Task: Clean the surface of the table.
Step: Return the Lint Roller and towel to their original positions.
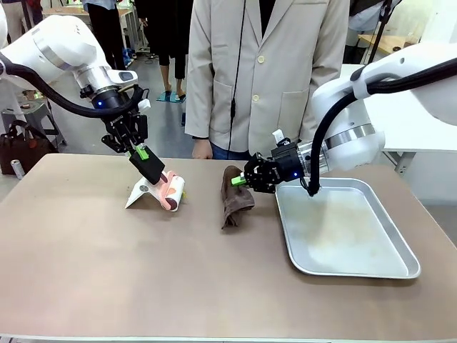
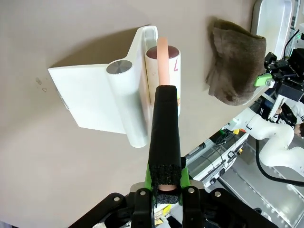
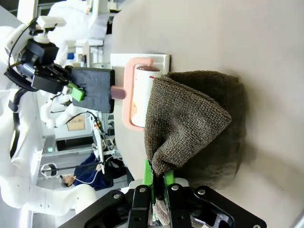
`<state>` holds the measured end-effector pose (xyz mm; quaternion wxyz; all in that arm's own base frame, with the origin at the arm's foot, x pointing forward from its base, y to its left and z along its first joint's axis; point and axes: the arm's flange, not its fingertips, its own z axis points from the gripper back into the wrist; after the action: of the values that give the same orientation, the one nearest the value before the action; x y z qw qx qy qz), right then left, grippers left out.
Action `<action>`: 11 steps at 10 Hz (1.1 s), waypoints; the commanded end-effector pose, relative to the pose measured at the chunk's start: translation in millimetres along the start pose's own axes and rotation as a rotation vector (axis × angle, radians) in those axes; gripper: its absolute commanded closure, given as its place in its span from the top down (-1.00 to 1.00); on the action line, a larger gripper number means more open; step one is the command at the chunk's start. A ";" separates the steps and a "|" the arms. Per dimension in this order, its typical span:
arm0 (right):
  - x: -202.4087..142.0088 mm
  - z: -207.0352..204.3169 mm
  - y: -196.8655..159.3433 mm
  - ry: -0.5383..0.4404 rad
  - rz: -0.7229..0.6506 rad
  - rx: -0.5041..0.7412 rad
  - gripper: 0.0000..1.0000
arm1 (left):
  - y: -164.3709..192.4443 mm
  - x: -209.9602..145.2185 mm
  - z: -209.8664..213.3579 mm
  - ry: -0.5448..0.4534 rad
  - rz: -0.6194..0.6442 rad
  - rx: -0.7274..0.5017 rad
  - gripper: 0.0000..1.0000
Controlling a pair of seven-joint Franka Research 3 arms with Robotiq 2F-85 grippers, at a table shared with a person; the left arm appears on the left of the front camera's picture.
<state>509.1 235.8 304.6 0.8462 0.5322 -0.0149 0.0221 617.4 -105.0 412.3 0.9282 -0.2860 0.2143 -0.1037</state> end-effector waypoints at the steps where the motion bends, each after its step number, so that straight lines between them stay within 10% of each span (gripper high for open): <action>1: -1.0 3.8 -1.0 -0.004 -0.017 0.024 -0.80 | 2.5 -1.7 -1.9 -0.034 -0.009 0.012 -0.55; 11: 0.4 5.5 -2.6 -0.003 -0.032 0.020 -0.80 | 4.1 -10.3 0.3 -0.077 -0.051 -0.058 -0.55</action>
<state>509.9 232.0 302.8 0.8453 0.5337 -0.0131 0.0189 619.7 -99.2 414.2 0.9282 -0.3022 0.1890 -0.1067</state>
